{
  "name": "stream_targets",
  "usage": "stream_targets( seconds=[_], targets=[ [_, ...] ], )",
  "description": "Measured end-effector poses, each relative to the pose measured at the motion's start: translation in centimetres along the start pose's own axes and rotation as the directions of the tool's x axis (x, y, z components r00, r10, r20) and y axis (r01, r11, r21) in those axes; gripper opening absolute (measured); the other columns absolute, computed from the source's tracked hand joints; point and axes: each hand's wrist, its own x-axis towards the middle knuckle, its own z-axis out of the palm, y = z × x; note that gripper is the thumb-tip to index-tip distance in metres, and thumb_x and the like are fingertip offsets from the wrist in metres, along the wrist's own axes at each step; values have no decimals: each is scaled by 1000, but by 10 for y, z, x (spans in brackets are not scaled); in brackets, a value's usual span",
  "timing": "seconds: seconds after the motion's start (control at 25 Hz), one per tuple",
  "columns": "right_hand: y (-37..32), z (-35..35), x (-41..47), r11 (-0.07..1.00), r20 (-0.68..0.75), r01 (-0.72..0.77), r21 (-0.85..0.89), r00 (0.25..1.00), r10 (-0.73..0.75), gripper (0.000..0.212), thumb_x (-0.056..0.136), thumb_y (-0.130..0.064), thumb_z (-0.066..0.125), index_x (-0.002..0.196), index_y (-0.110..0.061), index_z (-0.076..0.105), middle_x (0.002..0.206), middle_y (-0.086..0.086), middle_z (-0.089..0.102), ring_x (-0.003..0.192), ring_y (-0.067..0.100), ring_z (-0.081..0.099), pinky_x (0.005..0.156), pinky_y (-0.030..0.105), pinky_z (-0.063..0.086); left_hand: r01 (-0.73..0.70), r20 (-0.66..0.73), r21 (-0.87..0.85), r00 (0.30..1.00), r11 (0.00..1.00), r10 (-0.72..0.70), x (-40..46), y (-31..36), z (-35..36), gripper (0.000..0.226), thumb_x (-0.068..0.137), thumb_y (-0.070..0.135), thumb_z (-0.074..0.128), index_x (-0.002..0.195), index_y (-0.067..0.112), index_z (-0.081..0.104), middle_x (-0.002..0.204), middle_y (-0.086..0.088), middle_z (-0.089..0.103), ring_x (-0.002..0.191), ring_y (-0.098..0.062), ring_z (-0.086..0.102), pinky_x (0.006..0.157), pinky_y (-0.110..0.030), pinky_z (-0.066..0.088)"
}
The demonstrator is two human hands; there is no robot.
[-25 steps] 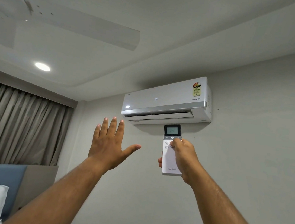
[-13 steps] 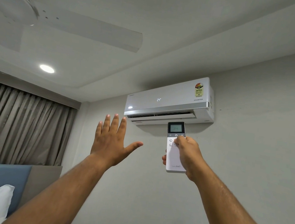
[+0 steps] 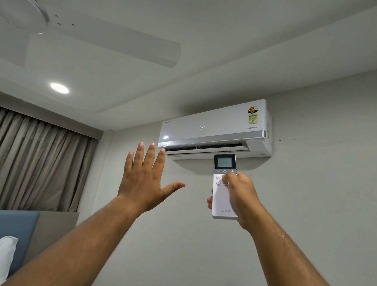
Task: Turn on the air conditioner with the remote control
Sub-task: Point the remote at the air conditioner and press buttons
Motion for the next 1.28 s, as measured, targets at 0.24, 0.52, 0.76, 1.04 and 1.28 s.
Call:
stream_targets(
  seconds=[0.24,0.52,0.76,1.04,1.28],
  targets=[
    [3,-4,1,1000,-4,-6,-12,1000,6,16,90,-18,45,102,-10,51,87,25,69,54,35,73,49,40,59,7,4,1,1000,1000,-7,0,3,-1,112,68,91,-3,155,19,0,165,-12,0,150,-34,-10,119,-51,-5],
    [1,-4,0,1000,5,5,16,1000,-5,16,89,-17,45,101,-7,51,81,24,67,53,36,73,49,43,60,7,12,-2,1000,1000,-7,-1,5,-2,112,68,91,-3,154,20,-1,165,-12,-1,150,-35,-10,119,-52,-4],
    [0,-3,0,998,9,32,45,999,-32,17,91,-17,45,103,-6,51,78,24,67,51,36,72,52,48,62,7,9,1,1000,1000,-7,-1,5,-4,111,69,91,-2,155,20,0,165,-11,-1,150,-35,-10,119,-52,-5],
    [-3,0,-4,996,15,46,76,999,-47,14,91,-17,45,99,-8,52,83,25,65,51,34,71,49,42,60,6,14,0,1000,1000,-6,0,5,-5,112,67,91,-4,154,20,-1,165,-12,-2,150,-35,-10,119,-52,-4],
    [-4,-1,-4,997,13,43,70,999,-45,15,92,-16,45,101,-7,51,81,25,65,50,34,71,51,45,62,10,13,-3,1000,1000,-10,-1,3,-5,112,68,91,-4,154,21,-1,165,-11,-1,150,-34,-11,119,-52,-4]
  ],
)
